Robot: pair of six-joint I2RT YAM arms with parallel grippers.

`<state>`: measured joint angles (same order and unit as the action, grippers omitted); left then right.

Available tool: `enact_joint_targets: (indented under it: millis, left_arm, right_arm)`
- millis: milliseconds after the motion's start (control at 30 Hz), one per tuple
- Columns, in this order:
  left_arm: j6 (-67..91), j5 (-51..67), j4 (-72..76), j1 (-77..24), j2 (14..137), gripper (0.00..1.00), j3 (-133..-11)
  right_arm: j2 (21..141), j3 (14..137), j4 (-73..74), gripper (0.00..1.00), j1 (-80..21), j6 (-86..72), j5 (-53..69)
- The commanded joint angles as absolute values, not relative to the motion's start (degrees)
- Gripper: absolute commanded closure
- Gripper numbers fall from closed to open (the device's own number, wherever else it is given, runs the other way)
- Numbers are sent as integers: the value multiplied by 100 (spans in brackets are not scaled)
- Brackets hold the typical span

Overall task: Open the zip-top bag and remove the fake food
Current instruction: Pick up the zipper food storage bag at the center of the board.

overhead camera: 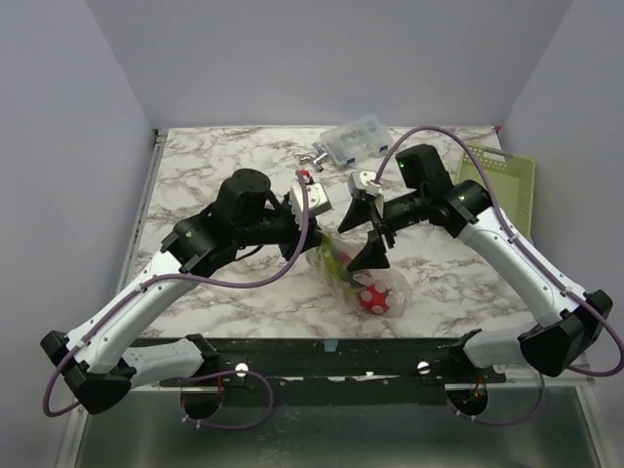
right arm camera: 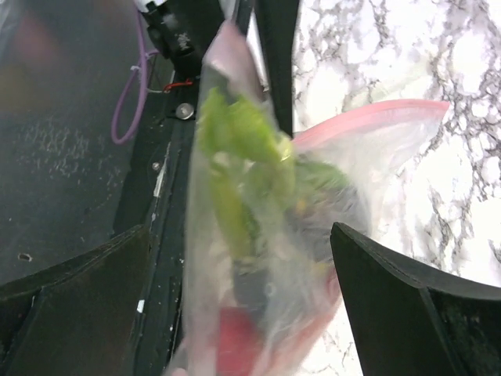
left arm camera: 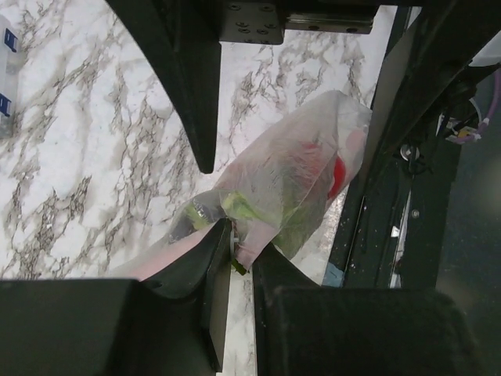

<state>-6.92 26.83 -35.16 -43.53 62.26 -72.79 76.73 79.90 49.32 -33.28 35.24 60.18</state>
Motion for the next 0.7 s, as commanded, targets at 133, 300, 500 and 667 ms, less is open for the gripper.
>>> enact_joint_targets:
  millis: [133,300,500,667]
  left_arm:
    - [-413,1710,-4111,-4794,6703,100,-8224]
    - [-360,1585,-4120,-4818,6690,100,-8284]
    - [-513,1633,-3921,-4816,6325,100,-8043]
    - [-984,2206,-3359,-4812,5598,62,-7153]
  right_arm:
    - [7792,8300,4440,46,-3665,2634,5190]
    - [7589,8220,4298,87,-3663,2505,4770]
    - [7404,8199,4662,95,-3652,2922,5042]
    - [7327,8128,4931,97,-3641,3352,5372]
